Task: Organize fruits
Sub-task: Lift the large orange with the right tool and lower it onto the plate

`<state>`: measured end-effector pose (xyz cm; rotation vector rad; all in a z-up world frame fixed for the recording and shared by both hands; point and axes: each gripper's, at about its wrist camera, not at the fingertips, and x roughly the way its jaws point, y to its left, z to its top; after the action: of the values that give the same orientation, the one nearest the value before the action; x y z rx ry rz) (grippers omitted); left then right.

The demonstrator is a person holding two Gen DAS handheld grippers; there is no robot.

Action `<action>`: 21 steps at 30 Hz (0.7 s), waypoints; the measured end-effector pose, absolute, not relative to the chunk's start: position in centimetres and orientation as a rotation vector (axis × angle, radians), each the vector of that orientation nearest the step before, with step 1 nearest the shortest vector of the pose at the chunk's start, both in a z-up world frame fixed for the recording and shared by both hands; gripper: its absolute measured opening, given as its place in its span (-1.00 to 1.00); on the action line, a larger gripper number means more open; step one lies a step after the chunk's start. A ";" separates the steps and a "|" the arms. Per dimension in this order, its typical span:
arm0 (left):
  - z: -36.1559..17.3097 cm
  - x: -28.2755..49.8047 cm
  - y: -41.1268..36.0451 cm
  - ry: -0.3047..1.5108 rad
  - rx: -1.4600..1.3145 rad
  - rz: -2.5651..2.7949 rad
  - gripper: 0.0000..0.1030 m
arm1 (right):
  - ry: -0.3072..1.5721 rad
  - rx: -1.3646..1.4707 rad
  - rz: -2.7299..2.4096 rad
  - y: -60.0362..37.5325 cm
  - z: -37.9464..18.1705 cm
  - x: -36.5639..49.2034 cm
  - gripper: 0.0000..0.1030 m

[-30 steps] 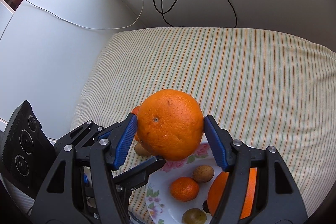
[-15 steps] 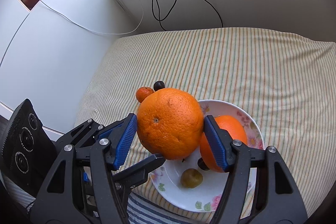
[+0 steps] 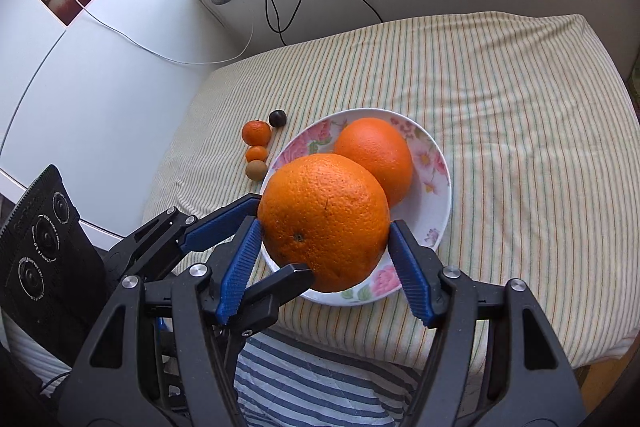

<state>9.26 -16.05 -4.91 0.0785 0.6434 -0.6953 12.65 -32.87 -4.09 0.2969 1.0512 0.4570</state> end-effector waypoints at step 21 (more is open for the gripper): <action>-6.9 10.5 -16.7 0.716 0.102 -0.694 0.00 | 1.078 0.302 0.445 -33.6 -6.7 12.9 0.31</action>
<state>10.50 -16.72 -6.88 0.1018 0.7158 -0.6938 12.88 -33.60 -6.75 0.3023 1.0780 0.4446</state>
